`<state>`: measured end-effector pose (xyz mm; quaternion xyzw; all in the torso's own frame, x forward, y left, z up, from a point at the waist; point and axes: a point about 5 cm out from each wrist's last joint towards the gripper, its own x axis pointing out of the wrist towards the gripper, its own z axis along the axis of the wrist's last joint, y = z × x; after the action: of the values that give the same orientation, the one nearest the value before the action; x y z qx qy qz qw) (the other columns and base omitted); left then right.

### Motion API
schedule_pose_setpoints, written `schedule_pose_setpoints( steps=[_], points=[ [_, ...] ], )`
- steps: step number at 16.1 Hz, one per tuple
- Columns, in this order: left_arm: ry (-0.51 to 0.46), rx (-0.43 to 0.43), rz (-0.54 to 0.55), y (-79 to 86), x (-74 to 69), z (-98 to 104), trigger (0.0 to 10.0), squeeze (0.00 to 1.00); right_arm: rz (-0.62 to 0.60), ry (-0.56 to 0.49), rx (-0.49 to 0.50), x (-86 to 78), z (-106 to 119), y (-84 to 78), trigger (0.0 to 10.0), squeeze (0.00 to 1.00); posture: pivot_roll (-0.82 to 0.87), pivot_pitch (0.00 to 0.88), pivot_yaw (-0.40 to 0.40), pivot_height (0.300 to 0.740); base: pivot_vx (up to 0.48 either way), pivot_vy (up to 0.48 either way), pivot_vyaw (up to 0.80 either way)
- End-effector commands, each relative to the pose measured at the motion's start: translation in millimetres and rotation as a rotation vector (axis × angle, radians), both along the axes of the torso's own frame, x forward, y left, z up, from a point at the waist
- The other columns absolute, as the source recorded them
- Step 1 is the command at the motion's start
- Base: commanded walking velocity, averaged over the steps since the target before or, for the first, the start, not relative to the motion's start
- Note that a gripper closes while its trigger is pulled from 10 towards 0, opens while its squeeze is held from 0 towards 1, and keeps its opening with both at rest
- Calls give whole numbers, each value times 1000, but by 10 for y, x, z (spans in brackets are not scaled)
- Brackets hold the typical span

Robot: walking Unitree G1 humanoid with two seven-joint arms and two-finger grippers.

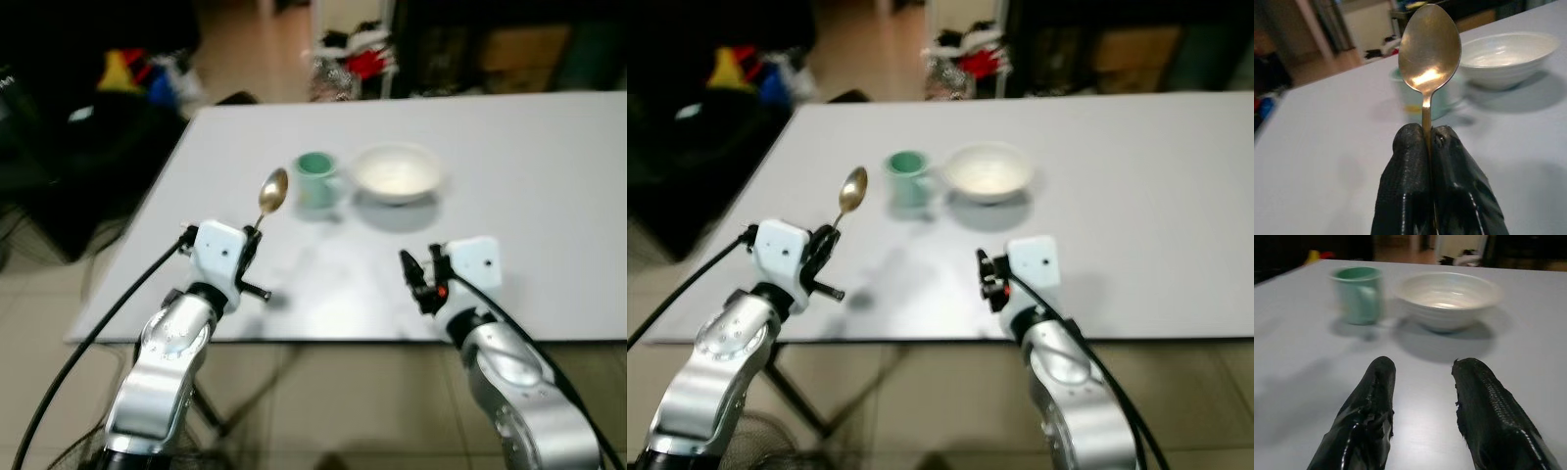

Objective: Setting the table

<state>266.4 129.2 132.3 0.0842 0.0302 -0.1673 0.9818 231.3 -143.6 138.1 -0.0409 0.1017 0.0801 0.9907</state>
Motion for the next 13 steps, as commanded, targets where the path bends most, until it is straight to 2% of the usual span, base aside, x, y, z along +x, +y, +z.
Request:
schedule_pose_setpoints(
  steps=[1, 4, 6, 7, 11, 13],
  points=[
    [-2, 19, 4, 21, -10, 5, 10000, 0, -1, 0, 10, 14, 18, 1, 10000, 0, 60, 0, 78, 740, 341, 0, 0],
    [13, 6, -11, -12, -27, -17, 10000, 0, 4, 5, 5, 13, 16, -2, 10000, 0, 55, 0, 78, 740, 333, 0, 0],
    [37, -18, -9, -35, -39, -49, 10000, 0, 8, 9, 1, 5, 18, -9, 10000, 0, 49, 0, 77, 740, 0, 0, 0],
    [51, 5, -13, -55, -50, -88, 10000, 0, 14, 15, -3, -4, 14, -18, 10000, 0, 44, 0, 75, 740, 0, 0, 0],
    [74, -22, 36, -29, -83, -144, 10000, 0, 52, 34, -16, -44, 14, -34, 10000, 0, 33, 0, 61, 740, 0, 0, 0],
    [77, -14, 52, -11, -82, -147, 10000, 0, 58, 39, -13, -48, 12, -38, 10000, 0, 34, 0, 54, 740, 0, -439, 0]
  ],
)
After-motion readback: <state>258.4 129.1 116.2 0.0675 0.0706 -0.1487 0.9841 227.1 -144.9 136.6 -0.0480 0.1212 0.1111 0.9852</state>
